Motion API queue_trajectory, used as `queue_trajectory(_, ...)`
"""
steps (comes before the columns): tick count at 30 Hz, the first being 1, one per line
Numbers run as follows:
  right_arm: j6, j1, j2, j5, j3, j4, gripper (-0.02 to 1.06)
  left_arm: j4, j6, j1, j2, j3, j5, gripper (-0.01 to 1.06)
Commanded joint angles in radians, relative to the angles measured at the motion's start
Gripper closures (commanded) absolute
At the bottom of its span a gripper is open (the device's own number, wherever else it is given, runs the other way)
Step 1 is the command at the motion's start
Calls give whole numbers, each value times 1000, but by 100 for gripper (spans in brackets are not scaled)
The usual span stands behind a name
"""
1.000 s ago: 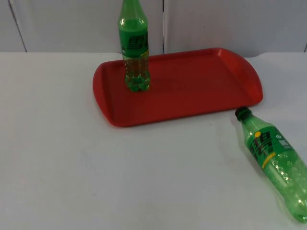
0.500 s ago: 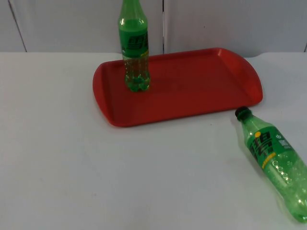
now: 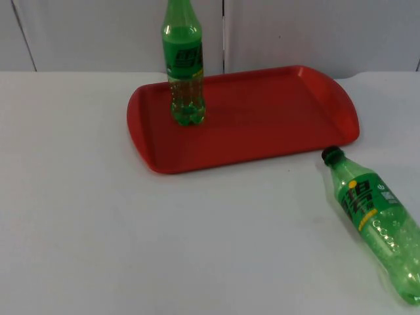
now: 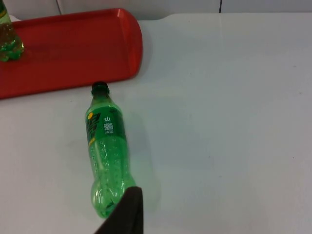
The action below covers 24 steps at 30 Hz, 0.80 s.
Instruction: Place the bottle upright on the tray.
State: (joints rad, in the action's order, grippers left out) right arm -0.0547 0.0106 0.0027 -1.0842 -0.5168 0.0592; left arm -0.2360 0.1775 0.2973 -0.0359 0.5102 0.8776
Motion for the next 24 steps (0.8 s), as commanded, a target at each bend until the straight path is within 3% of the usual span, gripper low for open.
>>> queue_trajectory(1, -4, 6, -3, 7, 1, 5, 0, 50, -53, 4, 20, 14, 25, 0)
queue_trajectory(5, -4, 6, -3, 7, 1, 5, 0, 83, -86, 4, 36, 22, 55, 0)
queue_trajectory(13, -4, 6, -3, 7, 1, 5, 0, 138, -107, 4, 36, 22, 194, 0)
queue_trajectory(24, -4, 6, -3, 7, 1, 5, 0, 163, -140, 4, 36, -16, 198, 0)
